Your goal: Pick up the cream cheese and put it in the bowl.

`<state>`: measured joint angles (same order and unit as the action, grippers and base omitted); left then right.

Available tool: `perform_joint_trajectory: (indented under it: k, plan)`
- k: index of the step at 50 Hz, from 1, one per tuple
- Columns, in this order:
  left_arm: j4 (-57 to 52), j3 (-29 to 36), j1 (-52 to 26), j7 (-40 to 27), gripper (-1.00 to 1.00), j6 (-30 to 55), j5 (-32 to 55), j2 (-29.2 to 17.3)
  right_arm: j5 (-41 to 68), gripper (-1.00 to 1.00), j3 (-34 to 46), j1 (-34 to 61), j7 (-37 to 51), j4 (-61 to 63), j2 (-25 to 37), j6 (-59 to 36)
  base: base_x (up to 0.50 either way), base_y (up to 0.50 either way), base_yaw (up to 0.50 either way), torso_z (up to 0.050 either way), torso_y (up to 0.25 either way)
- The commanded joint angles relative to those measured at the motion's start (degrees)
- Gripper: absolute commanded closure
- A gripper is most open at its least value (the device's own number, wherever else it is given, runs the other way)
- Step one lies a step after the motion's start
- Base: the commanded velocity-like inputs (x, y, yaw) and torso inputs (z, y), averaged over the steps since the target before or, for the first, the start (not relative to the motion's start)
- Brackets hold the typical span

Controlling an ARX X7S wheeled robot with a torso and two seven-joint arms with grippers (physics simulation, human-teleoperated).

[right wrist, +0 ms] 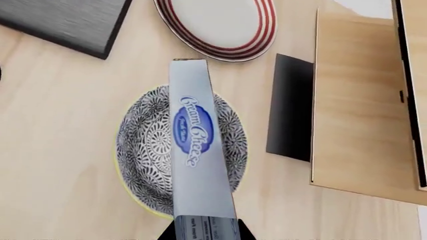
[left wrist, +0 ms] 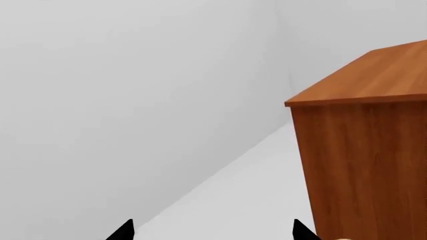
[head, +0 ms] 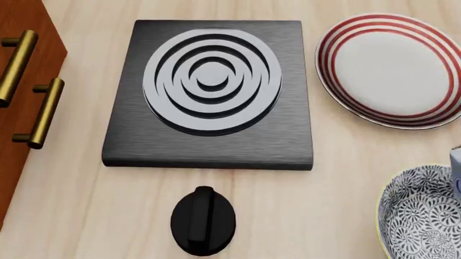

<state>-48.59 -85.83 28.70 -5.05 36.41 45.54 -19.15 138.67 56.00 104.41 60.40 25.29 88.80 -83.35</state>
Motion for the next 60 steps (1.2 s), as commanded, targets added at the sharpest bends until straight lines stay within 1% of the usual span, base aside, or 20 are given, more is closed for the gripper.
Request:
perform_joint_trajectory:
  k: [1,13,20,22,23,27,31,32,34,38,39,40,41,44,48,49,50,55,58,60]
  plan:
    - [-0.8,-1.6,0.5,-0.9,-1.00,1.5,1.7,-0.9,-8.7,1.00,0.3,1.5,-8.0,1.1,1.2,2.9,0.00,0.00,0.00,0.000,0.000]
    - [-1.2,-2.0,0.8,-1.1,-1.00,2.2,2.1,-1.1,-15.1,1.00,2.4,-1.4,-14.0,0.6,1.2,7.7,0.00,0.00,0.00,0.000,0.000]
    - [-1.9,-3.1,1.1,-1.8,-1.00,3.2,3.6,-1.4,-17.6,1.00,3.6,-3.0,-15.7,0.2,1.2,9.9,0.00,0.00,0.00,0.000,0.000]
    - [-1.8,-2.8,1.0,-1.6,-1.00,3.0,3.1,-1.4,-17.0,1.00,2.6,-2.1,-16.1,-1.5,1.2,7.7,0.00,0.00,0.00,0.000,0.005]
    - [-1.7,-2.7,1.0,-1.5,-1.00,3.0,3.0,-1.3,-18.5,1.00,4.0,-3.5,-16.3,-0.3,1.2,10.6,0.00,0.00,0.00,0.000,0.000]
    - [-1.5,-2.6,0.9,-1.5,-1.00,2.9,2.8,-1.4,-20.1,1.00,5.3,-5.1,-17.4,0.0,1.2,12.9,0.00,0.00,0.00,0.000,0.000]
    - [-1.6,-2.8,0.9,-1.6,-1.00,3.1,3.0,-1.5,-20.8,1.00,5.7,-5.6,-18.0,-0.1,1.2,13.4,0.00,0.00,0.00,0.003,0.000]
    - [-1.6,-2.7,0.9,-1.6,-1.00,3.2,3.0,-1.5,-19.3,1.00,4.5,-4.5,-17.6,-1.2,1.2,11.0,0.00,0.00,0.00,0.000,0.000]
    - [-1.4,-2.6,0.8,-1.5,-1.00,3.1,2.7,-1.6,-21.3,1.00,6.0,-6.2,-18.5,0.0,1.2,13.9,0.00,0.00,0.00,0.000,0.000]
    - [-1.3,-2.1,0.7,-1.4,-1.00,2.9,2.2,-1.5,-22.2,1.00,6.7,-7.1,-19.1,0.4,1.2,14.9,0.00,0.00,0.00,0.000,0.000]
    - [-1.3,-2.2,0.6,-1.4,-1.00,3.0,2.3,-1.5,-20.3,1.00,5.1,-5.4,-18.5,-0.9,1.2,11.5,0.00,0.00,0.00,0.000,0.000]
    - [-1.3,-2.3,0.6,-1.5,-1.00,3.1,2.5,-1.6,-19.9,1.00,4.9,-5.3,-18.3,-1.0,1.2,11.0,0.00,0.00,0.00,0.000,0.000]
    - [-1.4,-2.4,0.7,-1.6,-1.00,3.3,2.6,-1.7,-21.4,1.00,6.1,-6.6,-18.9,-0.1,1.2,13.5,0.00,0.00,0.00,0.000,0.000]
    - [-1.4,-2.2,0.6,-1.5,-1.00,3.1,2.3,-1.6,-20.7,1.00,5.3,-6.0,-19.0,-1.1,1.2,11.5,0.00,0.00,0.00,0.000,0.003]
    - [-1.6,-2.0,0.4,-1.6,-1.00,3.0,1.9,-1.3,-21.8,1.00,6.0,-6.8,-19.9,-0.8,1.2,12.6,0.00,0.00,0.00,0.000,0.000]
    - [-1.9,-1.1,0.5,-1.7,-1.00,2.6,0.1,-1.2,-24.7,1.00,8.1,-9.0,-20.7,0.6,1.2,16.4,0.00,0.00,0.00,0.000,0.000]
    - [-1.8,-1.1,0.4,-1.7,-1.00,2.6,0.5,-1.2,-25.4,1.00,8.6,-9.5,-21.1,0.6,1.2,17.2,0.00,0.00,0.00,0.000,0.000]
    - [-2.1,-2.4,0.7,-2.0,-1.00,3.6,2.4,-1.5,-26.4,1.00,9.0,-10.2,-22.1,0.2,1.2,17.7,0.00,0.00,0.00,0.000,0.000]
    - [-2.1,-2.8,0.7,-2.1,-1.00,3.9,3.1,-1.6,-25.6,1.00,7.9,-9.2,-22.2,-0.9,1.2,15.3,0.00,0.00,0.00,0.000,0.000]
    - [-2.1,-2.7,0.6,-2.1,-1.00,3.8,3.0,-1.5,-27.2,1.00,9.4,-10.7,-22.7,0.1,1.2,18.0,0.00,0.00,0.00,0.000,0.000]
